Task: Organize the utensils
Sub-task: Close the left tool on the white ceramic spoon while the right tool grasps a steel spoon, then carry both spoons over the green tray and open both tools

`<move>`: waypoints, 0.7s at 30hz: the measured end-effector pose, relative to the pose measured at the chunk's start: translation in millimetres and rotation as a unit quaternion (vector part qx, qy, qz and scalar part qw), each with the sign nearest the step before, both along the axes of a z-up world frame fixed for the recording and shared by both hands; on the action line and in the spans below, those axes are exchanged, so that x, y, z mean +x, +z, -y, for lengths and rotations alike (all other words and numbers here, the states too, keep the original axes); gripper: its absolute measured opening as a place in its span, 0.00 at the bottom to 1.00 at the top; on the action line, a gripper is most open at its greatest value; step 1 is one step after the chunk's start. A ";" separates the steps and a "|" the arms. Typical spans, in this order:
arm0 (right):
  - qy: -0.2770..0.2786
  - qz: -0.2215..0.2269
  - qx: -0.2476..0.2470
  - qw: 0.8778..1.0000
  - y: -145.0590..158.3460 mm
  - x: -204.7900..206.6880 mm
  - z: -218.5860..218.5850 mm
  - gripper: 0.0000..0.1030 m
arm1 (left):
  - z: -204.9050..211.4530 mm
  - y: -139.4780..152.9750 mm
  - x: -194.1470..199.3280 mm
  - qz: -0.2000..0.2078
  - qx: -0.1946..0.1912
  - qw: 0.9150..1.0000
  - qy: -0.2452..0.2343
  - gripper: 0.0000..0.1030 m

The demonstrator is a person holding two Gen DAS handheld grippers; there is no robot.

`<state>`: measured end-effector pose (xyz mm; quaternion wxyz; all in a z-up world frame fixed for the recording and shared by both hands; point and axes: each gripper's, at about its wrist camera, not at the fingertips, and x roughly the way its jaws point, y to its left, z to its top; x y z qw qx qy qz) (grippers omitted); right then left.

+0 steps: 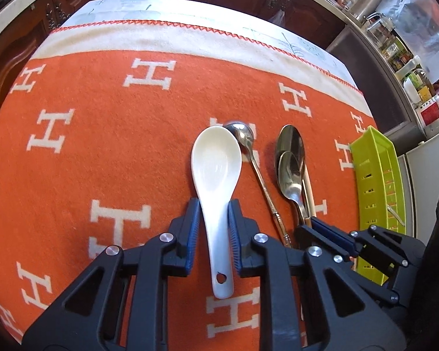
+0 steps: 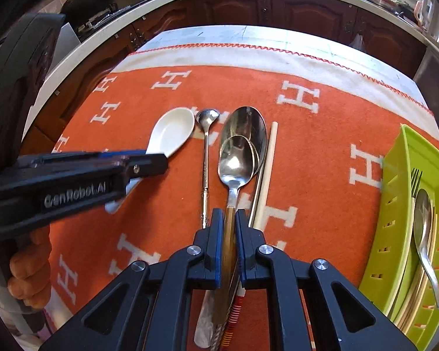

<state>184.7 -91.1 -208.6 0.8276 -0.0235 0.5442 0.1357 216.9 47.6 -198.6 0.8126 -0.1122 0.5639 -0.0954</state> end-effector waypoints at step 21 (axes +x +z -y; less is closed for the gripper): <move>-0.060 0.021 0.081 0.995 27.0 -26.3 34.2 0.06 | -15.4 12.8 -32.3 0.005 -0.033 0.999 0.029 0.01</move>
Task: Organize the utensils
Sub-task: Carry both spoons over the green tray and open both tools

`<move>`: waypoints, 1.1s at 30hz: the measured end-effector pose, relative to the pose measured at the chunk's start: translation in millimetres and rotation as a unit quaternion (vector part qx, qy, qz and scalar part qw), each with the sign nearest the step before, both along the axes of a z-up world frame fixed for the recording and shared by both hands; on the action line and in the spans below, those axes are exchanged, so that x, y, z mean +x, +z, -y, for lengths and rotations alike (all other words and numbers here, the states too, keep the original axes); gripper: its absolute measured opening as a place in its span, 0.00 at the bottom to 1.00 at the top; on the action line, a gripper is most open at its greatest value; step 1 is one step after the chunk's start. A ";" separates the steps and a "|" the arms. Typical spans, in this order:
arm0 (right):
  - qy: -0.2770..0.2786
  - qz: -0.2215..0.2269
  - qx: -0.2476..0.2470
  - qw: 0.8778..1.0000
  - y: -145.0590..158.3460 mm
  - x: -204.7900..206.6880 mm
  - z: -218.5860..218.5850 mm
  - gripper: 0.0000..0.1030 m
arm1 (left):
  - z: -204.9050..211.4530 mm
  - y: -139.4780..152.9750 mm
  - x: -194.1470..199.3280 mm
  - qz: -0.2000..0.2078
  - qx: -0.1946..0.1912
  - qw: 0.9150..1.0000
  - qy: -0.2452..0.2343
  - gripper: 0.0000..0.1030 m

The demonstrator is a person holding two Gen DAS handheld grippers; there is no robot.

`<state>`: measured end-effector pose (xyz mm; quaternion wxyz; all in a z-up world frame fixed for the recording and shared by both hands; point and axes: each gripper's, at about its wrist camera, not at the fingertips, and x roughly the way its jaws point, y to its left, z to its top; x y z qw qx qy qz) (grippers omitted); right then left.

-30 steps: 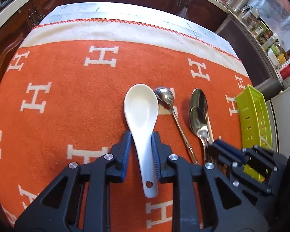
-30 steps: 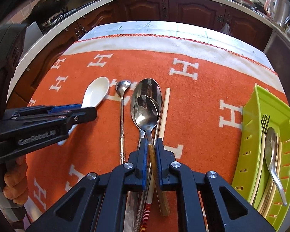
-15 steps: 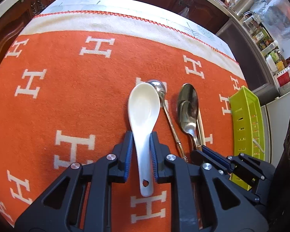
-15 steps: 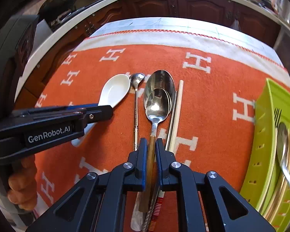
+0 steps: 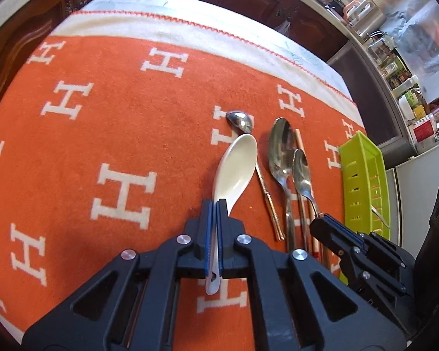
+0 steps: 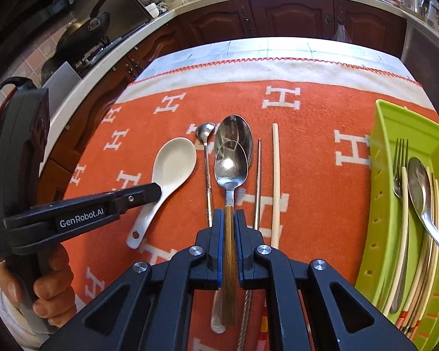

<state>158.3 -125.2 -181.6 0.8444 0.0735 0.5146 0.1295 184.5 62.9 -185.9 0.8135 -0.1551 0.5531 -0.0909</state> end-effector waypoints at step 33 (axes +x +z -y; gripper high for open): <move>-0.165 0.028 0.019 0.986 22.7 -87.2 206.8 0.06 | 218.6 49.0 -46.3 -0.020 0.034 0.989 -0.140 0.01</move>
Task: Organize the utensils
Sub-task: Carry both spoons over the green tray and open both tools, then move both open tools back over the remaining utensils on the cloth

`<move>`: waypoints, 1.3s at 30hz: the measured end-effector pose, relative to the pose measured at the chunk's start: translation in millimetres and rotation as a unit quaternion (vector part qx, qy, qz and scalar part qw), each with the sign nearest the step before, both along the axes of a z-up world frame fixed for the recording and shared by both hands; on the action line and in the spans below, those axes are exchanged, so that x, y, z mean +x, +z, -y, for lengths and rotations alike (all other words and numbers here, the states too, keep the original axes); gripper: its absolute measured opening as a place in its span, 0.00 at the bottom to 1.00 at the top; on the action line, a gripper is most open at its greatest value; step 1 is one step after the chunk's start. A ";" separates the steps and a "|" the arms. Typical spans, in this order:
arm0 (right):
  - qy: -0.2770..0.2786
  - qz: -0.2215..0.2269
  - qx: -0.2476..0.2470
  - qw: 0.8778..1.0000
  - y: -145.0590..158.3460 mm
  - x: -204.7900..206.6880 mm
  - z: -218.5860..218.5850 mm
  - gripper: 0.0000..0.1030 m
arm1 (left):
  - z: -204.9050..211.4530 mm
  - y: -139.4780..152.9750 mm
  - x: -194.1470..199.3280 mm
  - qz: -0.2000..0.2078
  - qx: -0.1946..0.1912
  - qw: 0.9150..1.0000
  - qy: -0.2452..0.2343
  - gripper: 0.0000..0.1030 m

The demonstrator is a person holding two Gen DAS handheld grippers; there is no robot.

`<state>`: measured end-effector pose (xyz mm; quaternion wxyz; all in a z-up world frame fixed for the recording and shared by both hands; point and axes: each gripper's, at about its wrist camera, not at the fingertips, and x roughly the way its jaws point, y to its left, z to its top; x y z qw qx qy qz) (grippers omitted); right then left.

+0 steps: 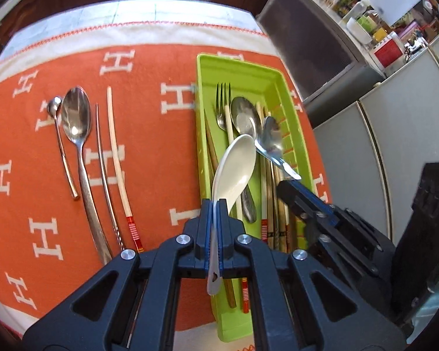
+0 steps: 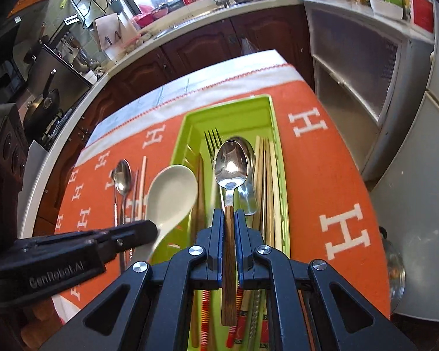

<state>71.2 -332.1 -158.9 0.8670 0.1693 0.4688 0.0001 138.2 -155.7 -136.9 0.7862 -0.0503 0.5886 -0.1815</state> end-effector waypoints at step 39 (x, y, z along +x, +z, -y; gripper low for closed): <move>0.072 0.009 0.016 0.997 25.8 -31.6 -87.7 0.15 | -111.1 46.6 -59.4 0.071 0.066 0.995 0.028 0.03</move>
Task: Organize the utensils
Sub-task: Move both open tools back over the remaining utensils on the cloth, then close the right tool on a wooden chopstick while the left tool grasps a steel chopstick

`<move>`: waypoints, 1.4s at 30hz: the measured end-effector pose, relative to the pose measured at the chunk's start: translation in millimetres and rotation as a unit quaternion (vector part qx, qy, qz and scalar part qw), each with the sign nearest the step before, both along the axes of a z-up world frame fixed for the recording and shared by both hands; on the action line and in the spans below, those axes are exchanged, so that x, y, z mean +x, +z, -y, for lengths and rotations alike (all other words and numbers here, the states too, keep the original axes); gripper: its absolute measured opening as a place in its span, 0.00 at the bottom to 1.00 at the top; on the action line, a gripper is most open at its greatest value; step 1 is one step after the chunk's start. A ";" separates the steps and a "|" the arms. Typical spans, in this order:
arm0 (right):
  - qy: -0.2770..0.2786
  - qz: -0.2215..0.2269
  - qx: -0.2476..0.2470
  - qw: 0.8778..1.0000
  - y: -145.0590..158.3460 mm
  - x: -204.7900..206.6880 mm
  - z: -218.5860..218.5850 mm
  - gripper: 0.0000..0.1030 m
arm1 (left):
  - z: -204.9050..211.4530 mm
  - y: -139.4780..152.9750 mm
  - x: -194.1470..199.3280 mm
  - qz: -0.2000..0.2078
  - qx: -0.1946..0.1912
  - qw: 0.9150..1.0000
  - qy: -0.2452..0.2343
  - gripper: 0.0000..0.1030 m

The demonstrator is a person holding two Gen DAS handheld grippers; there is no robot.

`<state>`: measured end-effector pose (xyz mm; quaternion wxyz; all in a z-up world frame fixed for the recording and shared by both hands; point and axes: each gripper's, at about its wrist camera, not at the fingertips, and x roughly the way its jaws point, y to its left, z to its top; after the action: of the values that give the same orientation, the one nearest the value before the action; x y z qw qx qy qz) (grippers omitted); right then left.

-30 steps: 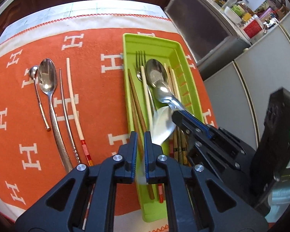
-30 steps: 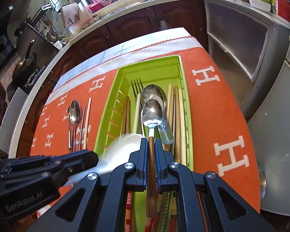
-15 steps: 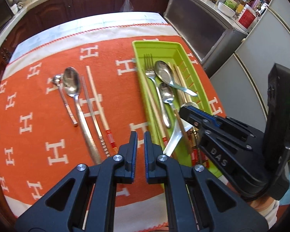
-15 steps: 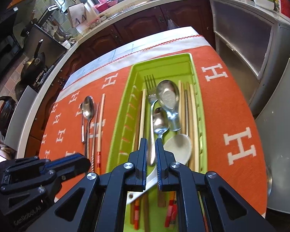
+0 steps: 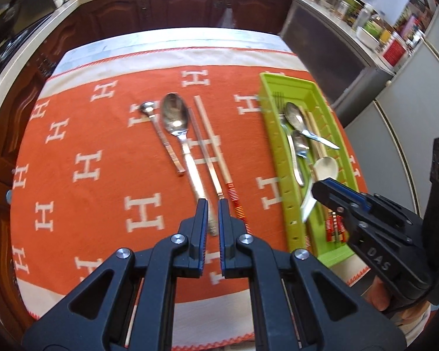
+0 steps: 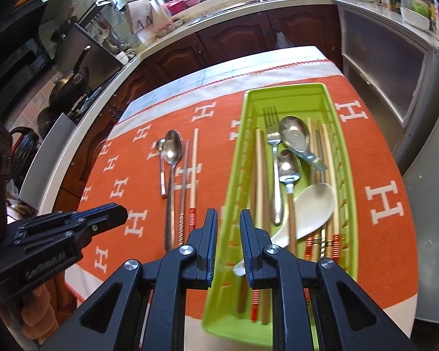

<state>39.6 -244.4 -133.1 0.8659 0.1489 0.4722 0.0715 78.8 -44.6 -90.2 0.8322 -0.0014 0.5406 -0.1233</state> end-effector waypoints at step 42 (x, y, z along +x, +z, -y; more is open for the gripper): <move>0.054 -0.117 -0.108 0.986 -81.8 172.0 -106.7 0.08 | -72.8 -60.9 84.0 -0.025 -0.067 0.997 0.024 0.21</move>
<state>211.6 -137.8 -214.9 0.8108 0.0360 0.5822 0.0484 162.8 28.2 -151.2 0.8191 -0.0728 0.5519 -0.1390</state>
